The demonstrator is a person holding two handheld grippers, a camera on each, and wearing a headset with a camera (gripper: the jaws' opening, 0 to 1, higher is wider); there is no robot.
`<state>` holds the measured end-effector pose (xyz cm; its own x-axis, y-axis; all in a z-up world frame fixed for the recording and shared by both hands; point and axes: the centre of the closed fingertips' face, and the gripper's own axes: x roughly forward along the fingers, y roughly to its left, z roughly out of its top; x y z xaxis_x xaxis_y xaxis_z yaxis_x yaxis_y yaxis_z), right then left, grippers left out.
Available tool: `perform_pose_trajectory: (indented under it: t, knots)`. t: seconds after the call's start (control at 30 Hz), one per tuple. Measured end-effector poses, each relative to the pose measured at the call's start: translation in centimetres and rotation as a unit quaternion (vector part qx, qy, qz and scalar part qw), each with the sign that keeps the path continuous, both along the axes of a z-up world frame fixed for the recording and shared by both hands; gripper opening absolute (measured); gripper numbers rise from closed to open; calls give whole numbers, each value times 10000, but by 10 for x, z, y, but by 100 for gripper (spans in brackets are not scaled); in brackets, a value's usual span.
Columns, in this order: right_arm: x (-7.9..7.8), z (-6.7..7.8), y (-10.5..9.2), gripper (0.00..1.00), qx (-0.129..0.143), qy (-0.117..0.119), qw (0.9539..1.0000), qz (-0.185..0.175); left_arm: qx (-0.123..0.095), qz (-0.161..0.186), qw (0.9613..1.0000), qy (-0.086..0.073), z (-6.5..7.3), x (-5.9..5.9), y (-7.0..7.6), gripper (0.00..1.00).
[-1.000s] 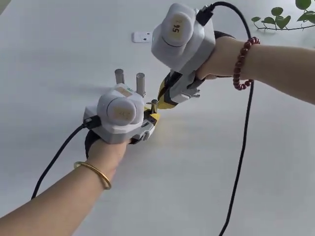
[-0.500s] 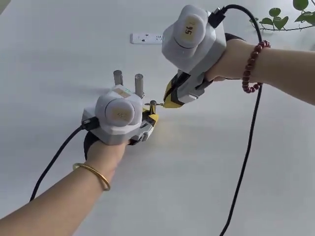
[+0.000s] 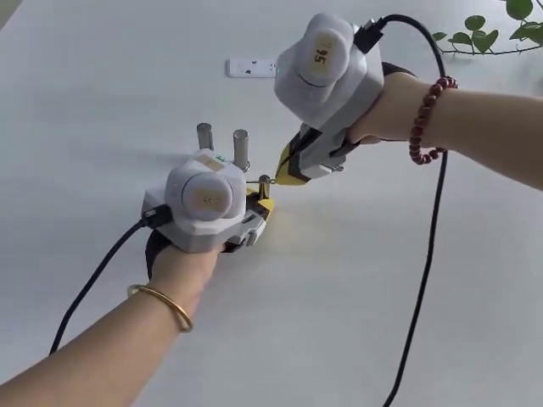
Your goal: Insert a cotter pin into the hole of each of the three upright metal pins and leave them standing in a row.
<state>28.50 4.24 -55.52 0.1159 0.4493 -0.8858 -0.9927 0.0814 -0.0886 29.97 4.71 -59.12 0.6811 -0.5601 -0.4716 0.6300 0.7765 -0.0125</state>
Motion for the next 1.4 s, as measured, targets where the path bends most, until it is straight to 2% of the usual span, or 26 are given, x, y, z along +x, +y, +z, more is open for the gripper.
perform_pose_trajectory:
  t: [0.2,0.53,0.63,0.8,0.97,1.1,1.4]
  knots:
    - [2,0,0,0,18,3,10000,-33,5,22,10000,-9,0,0,0,7]
    - [4,0,-6,1,65,0,9996,-281,3,46,10000,-13,0,0,1,7]
    - [4,-1,-11,2,77,-22,9990,-443,1,57,10000,-4,0,0,1,7]
    - [8,0,-17,4,213,88,9968,-764,-17,93,10000,29,0,2,3,7]
    - [6,4,-19,6,462,159,9937,-1011,-37,117,9999,96,0,1,9,7]
    - [5,4,-20,7,651,258,9902,-1208,-22,135,9999,67,4,1,17,6]
    - [-7,-1,-25,10,722,372,9867,-1406,33,210,9998,16,10,1,37,7]
